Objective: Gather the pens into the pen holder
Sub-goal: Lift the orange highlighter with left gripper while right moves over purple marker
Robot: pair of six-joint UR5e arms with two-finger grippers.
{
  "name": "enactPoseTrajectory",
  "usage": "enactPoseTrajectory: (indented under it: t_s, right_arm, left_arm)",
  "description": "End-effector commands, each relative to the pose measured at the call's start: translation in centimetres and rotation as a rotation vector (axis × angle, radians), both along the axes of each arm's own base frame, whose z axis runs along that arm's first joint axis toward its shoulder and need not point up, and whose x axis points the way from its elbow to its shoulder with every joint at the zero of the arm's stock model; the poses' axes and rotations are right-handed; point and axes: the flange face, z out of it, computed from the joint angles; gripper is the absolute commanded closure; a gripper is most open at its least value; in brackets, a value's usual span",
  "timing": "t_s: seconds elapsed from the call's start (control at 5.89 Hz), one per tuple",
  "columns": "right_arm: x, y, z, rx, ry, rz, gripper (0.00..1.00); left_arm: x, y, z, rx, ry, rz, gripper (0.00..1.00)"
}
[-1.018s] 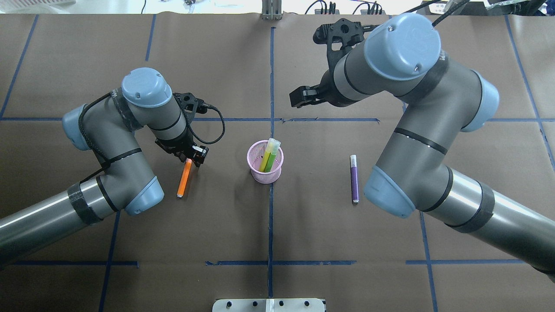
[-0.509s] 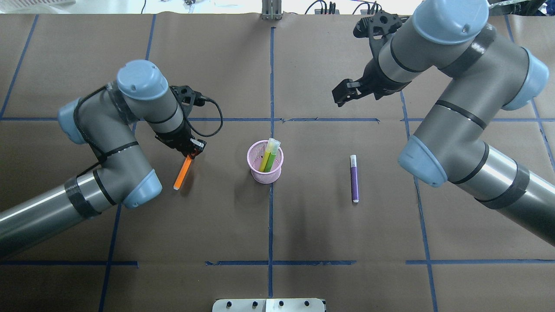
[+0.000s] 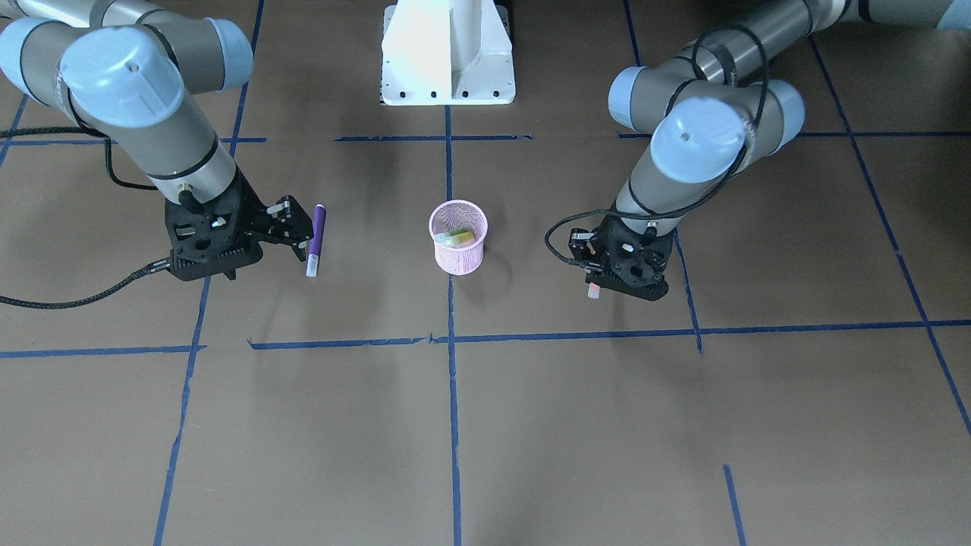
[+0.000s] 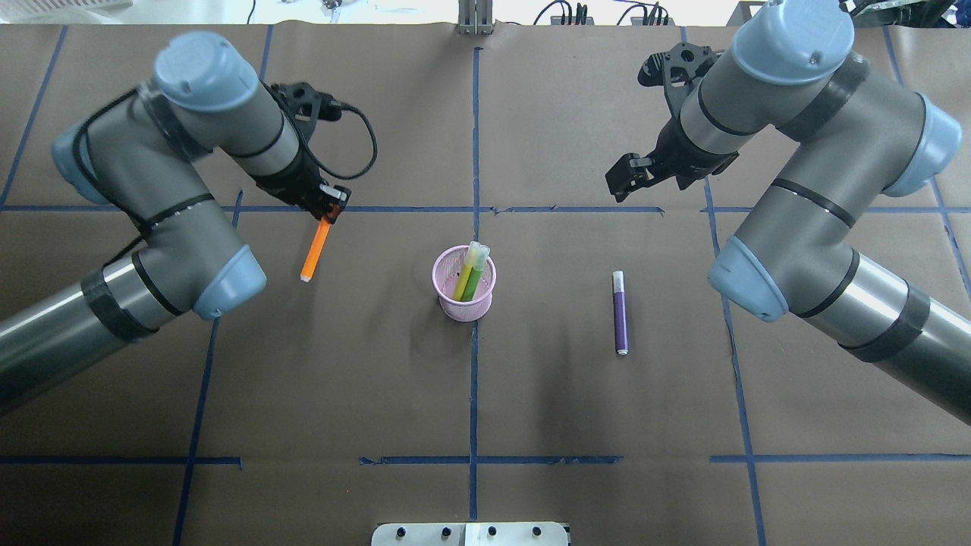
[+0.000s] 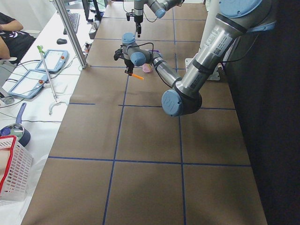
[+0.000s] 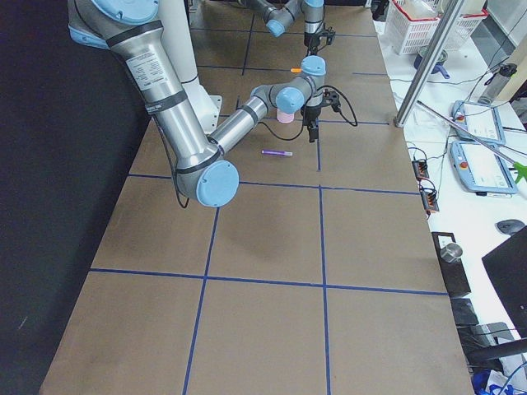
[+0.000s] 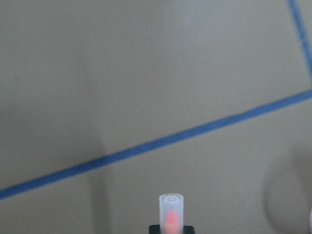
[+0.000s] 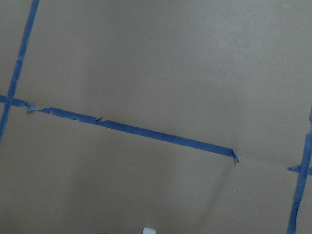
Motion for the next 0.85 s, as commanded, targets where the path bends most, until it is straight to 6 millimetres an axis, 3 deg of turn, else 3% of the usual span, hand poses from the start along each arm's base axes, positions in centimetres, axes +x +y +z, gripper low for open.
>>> enactPoseTrajectory:
  t_s: [0.0,0.17,0.51,0.68]
  right_arm:
    - [-4.0,2.1,1.4,-0.057,0.022,-0.034,0.0]
    - [-6.3,3.6,2.1,-0.13,0.034,-0.014,0.0]
    - [-7.9,4.5,3.6,-0.202,0.056,0.017,0.0]
    - [-8.2,4.5,5.3,-0.232,0.077,0.029,0.0]
  left_arm:
    - [-1.4,-0.4,-6.9,0.053,0.069,-0.097,1.0]
    - [-2.0,-0.3,-10.0,0.065,0.117,-0.178,1.0]
    - [-2.9,-0.3,-11.9,0.053,0.219,-0.324,1.0]
    - [-3.0,-0.5,-12.6,0.063,0.229,-0.37,1.0]
